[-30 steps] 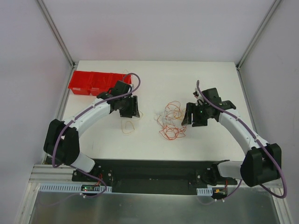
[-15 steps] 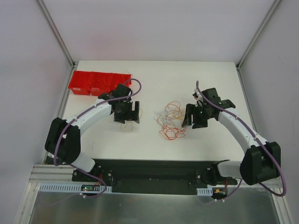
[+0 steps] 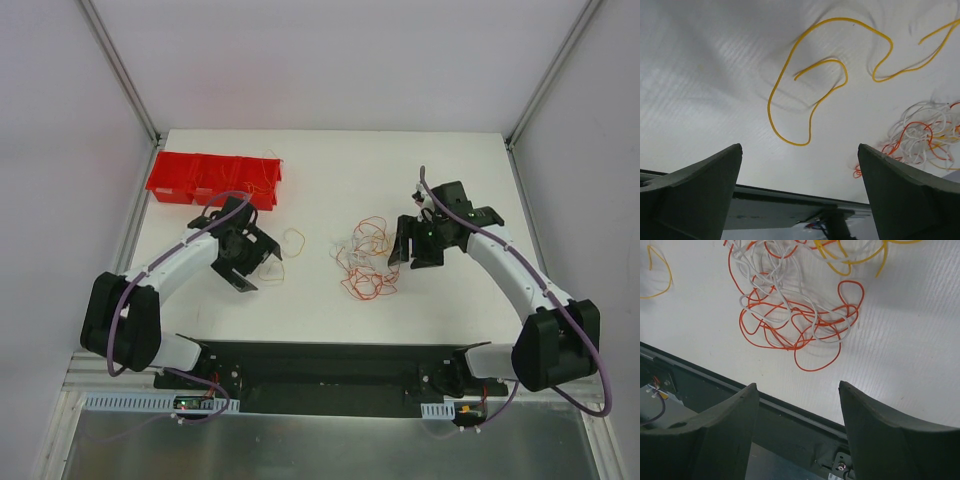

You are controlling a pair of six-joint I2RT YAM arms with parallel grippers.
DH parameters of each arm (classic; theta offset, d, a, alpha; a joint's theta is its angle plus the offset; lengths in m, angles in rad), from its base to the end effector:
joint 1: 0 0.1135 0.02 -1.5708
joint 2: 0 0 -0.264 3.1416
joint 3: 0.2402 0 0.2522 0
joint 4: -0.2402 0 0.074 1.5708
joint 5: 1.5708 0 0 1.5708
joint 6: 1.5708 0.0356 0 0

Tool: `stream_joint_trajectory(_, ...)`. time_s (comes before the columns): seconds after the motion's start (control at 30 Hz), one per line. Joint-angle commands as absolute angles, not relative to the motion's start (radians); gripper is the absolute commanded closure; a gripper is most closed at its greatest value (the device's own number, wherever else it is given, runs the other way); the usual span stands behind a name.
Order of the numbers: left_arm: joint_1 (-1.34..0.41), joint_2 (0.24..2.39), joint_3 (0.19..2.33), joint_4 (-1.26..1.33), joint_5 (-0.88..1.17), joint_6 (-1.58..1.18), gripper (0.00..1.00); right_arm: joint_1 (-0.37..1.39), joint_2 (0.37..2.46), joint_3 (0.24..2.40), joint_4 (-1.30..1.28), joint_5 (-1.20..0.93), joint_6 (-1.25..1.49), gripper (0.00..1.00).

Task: Untangle the cables

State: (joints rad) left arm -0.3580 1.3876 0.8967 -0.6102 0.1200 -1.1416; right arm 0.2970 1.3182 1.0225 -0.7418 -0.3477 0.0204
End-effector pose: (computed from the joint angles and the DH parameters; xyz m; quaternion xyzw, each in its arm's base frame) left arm 0.2474 -0.0971 0.2130 -0.3578 0.9026 -0.2010 0.1302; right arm 0.2455 0.0878 0.2626 -0.1761 0.9348 0.2058 0.2299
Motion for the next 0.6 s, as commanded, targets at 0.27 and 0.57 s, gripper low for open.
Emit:
stream_joint_trajectory(0.27,-0.348,1.566,0.937,-0.492,0.149,-1.529,0.01,0.298,1.246,1.046,-0.755,-0.322,0.006,0.32)
stream_joint_trajectory(0.57,-0.348,1.635,0.957,-0.497,0.065,-1.629,0.01,0.301,1.233,1.046,-0.747,-0.318,-0.029,0.32)
